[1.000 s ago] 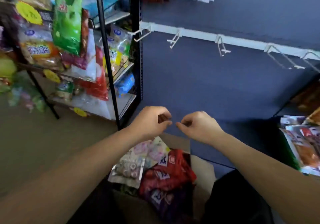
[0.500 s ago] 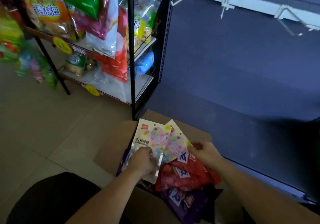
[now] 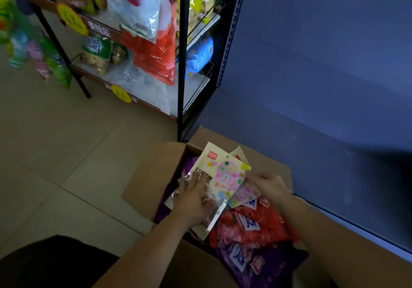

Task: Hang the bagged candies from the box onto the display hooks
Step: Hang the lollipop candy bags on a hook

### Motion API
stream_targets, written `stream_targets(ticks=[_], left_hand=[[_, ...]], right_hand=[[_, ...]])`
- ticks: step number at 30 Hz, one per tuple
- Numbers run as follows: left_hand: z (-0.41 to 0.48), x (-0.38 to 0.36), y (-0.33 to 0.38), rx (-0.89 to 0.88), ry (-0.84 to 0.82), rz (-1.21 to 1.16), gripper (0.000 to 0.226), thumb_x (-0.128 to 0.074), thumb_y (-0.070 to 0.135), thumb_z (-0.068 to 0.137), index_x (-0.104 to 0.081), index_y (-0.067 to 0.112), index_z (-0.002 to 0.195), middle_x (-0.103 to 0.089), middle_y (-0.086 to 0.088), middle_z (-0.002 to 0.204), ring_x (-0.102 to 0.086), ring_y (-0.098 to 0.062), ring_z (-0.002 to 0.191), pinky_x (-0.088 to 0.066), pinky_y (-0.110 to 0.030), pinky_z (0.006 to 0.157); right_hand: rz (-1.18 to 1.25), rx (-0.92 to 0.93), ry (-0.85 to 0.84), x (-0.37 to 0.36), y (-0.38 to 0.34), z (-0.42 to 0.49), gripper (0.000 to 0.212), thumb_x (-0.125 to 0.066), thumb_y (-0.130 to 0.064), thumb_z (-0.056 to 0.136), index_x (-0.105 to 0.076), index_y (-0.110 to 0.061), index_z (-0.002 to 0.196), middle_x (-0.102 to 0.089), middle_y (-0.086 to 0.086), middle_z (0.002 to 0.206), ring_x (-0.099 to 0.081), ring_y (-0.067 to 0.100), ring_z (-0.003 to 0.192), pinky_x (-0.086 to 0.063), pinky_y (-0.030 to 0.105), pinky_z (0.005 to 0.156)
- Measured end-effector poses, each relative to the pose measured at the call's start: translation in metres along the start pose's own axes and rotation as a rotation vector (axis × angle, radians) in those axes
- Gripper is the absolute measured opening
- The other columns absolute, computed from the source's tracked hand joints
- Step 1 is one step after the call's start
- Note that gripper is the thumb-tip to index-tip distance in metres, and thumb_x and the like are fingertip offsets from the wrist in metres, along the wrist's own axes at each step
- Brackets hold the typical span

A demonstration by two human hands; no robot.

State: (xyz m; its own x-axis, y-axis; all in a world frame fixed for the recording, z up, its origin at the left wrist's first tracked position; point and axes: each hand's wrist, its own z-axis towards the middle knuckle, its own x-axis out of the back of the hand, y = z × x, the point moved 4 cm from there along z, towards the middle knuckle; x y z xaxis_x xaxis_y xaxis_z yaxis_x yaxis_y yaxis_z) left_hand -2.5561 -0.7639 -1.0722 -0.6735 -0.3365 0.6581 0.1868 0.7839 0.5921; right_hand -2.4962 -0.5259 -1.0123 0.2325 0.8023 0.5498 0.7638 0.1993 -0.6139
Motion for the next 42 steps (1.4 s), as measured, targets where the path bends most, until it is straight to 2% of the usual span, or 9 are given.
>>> stream_targets(ticks=[3, 6, 11, 14, 19, 22, 26, 33, 42], left_hand=[[-0.005, 0.003, 0.015, -0.143, 0.055, 0.141, 0.084, -0.05, 0.061, 0.09, -0.006, 0.04, 0.158, -0.003, 0.009, 0.17, 0.005, -0.034, 0.156, -0.022, -0.06, 0.12], [-0.015, 0.002, 0.034, -0.237, 0.066, 0.213, 0.085, -0.055, 0.06, 0.086, -0.011, 0.042, 0.157, -0.008, 0.007, 0.169, -0.003, -0.03, 0.155, -0.025, -0.057, 0.119], [-0.027, 0.028, 0.061, -0.241, 0.248, -0.049, 0.085, -0.062, 0.067, 0.084, -0.029, 0.029, 0.152, -0.034, 0.008, 0.153, -0.04, -0.017, 0.139, -0.047, -0.04, 0.107], [-0.037, 0.055, 0.08, -0.183, 0.339, -0.21, 0.1, -0.062, 0.075, 0.078, -0.022, 0.026, 0.156, -0.034, 0.008, 0.153, -0.047, -0.014, 0.135, -0.053, -0.039, 0.101], [-0.061, 0.077, 0.14, -0.294, 0.268, -0.401, 0.102, -0.074, 0.072, 0.07, -0.021, 0.045, 0.153, -0.033, 0.018, 0.156, -0.035, -0.006, 0.144, -0.044, -0.043, 0.113], [-0.07, 0.09, 0.17, -0.299, 0.264, -0.424, 0.1, -0.083, 0.065, 0.063, -0.03, 0.05, 0.146, -0.051, 0.022, 0.135, -0.05, -0.004, 0.127, -0.051, -0.04, 0.104], [-0.083, 0.1, 0.195, -0.293, 0.288, -0.332, 0.075, -0.09, 0.052, 0.059, -0.051, 0.049, 0.123, -0.063, 0.013, 0.098, -0.064, -0.005, 0.092, -0.057, -0.042, 0.081], [-0.076, 0.101, 0.212, -0.272, 0.325, -0.553, 0.03, -0.091, 0.025, 0.071, -0.062, 0.021, 0.078, -0.073, 0.003, 0.078, -0.072, -0.015, 0.072, -0.053, -0.025, 0.055], [-0.047, 0.131, 0.234, -0.398, 0.245, -0.538, 0.01, -0.084, 0.02, 0.08, -0.08, 0.028, 0.083, -0.073, 0.005, 0.089, -0.071, -0.01, 0.081, -0.059, -0.041, 0.075]], right_hand=[[0.187, -0.042, -0.035, 0.002, -0.006, -0.003, 0.043, -0.077, -0.055, 0.084, -0.075, -0.014, 0.095, -0.077, 0.003, 0.089, -0.074, 0.02, 0.08, -0.057, 0.03, 0.065], [0.149, 0.027, -0.029, 0.007, -0.01, -0.008, 0.025, -0.08, -0.027, 0.088, -0.074, -0.005, 0.096, -0.078, 0.009, 0.087, -0.074, 0.016, 0.066, -0.062, 0.032, 0.062], [0.082, 0.205, 0.02, 0.023, -0.018, -0.027, 0.024, -0.075, -0.023, 0.091, -0.069, -0.005, 0.077, -0.077, 0.013, 0.08, -0.075, 0.033, 0.076, -0.06, 0.049, 0.07], [0.135, 0.297, -0.026, 0.04, -0.027, -0.053, 0.032, -0.075, -0.025, 0.092, -0.058, -0.015, 0.066, -0.068, 0.01, 0.068, -0.067, 0.027, 0.066, -0.049, 0.04, 0.06], [0.111, 0.466, -0.169, 0.075, -0.052, -0.11, 0.037, -0.076, -0.027, 0.092, -0.055, 0.0, 0.078, -0.056, 0.019, 0.063, -0.049, 0.02, 0.058, -0.037, 0.028, 0.052], [0.169, 0.477, -0.157, 0.106, -0.057, -0.131, 0.037, -0.085, -0.03, 0.083, -0.059, -0.005, 0.072, -0.069, 0.024, 0.07, -0.06, 0.023, 0.059, -0.043, 0.03, 0.054], [0.209, 0.471, -0.179, 0.136, -0.055, -0.14, 0.026, -0.089, -0.02, 0.076, -0.065, -0.01, 0.073, -0.074, 0.006, 0.066, -0.065, 0.01, 0.058, -0.048, 0.022, 0.056], [0.344, 0.492, -0.168, 0.175, -0.063, -0.123, 0.005, -0.08, -0.009, 0.085, -0.079, -0.005, 0.087, -0.079, 0.015, 0.082, -0.074, 0.019, 0.072, -0.056, 0.025, 0.064], [0.574, 0.482, -0.008, 0.215, -0.072, -0.096, 0.022, -0.084, -0.02, 0.066, -0.079, -0.004, 0.079, -0.077, 0.021, 0.085, -0.07, 0.025, 0.074, -0.056, 0.032, 0.07]])
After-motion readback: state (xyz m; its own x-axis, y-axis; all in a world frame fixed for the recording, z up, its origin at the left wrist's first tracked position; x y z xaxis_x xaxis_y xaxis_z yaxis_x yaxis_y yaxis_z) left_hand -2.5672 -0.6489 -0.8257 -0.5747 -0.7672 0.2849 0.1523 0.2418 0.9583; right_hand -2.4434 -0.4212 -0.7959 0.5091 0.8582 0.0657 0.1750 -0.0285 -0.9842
